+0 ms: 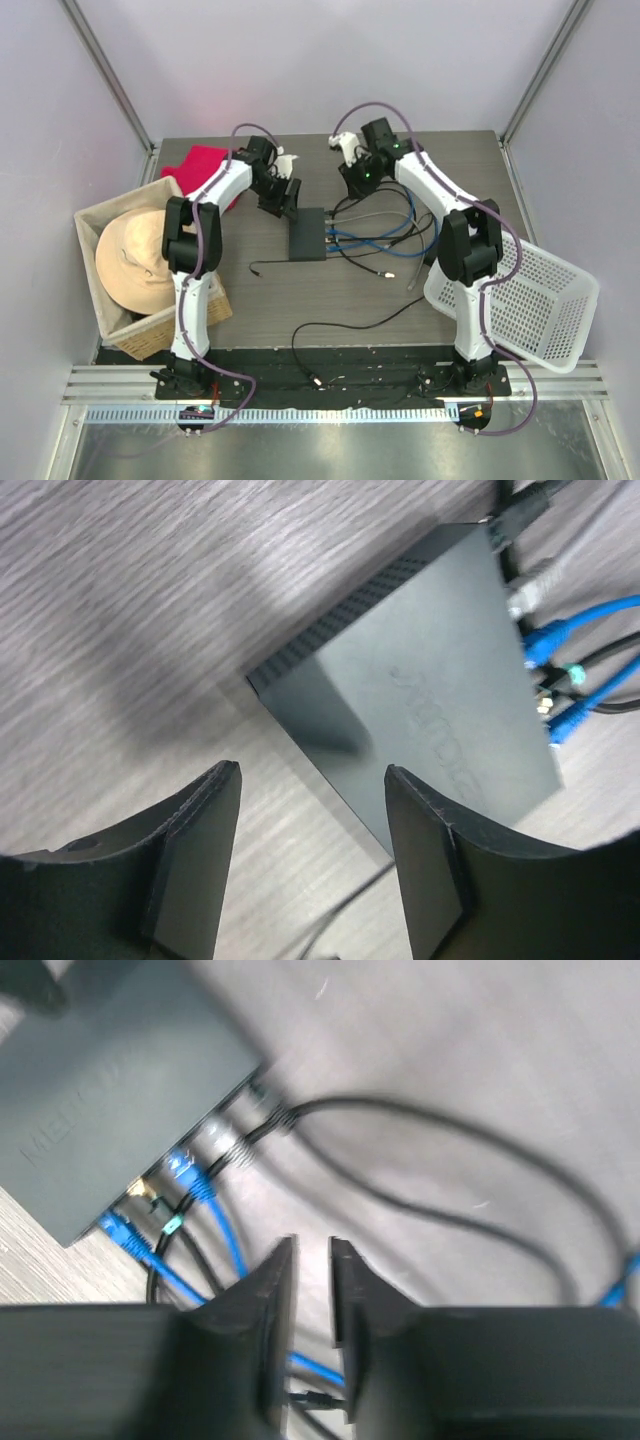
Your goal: Pull the plug from the switch port
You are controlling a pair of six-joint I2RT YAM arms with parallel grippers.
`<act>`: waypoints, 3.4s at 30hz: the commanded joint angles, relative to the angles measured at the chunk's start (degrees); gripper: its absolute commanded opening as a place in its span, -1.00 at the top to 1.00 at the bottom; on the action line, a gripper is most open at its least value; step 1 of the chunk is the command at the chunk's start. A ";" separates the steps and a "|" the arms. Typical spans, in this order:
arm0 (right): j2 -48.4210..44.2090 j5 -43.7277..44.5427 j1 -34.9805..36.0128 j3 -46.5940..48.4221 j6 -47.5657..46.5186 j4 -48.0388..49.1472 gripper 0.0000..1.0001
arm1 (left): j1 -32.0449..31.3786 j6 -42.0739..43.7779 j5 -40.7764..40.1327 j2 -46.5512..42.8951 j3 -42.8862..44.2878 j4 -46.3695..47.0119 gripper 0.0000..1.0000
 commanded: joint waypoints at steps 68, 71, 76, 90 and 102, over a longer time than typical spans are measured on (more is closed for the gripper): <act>29.72 -28.18 -3.75 21.82 -1.85 -6.81 0.47 | -0.84 -10.20 1.12 5.07 -5.05 0.35 0.43; 30.07 -26.86 -3.23 21.91 -2.38 -6.81 0.61 | -0.93 -10.03 0.85 5.24 -5.13 0.35 0.43; 30.25 -25.89 -2.70 22.35 -2.55 -6.55 0.83 | -1.10 -9.94 0.59 5.24 -4.96 0.27 0.43; 28.31 -24.40 -2.08 20.50 -5.46 -6.11 0.97 | -1.54 -9.50 0.32 5.42 -4.52 0.18 0.44; 27.70 -17.53 -0.06 23.93 -5.72 -7.78 0.97 | -2.16 -8.97 -0.12 5.68 -4.26 0.18 0.46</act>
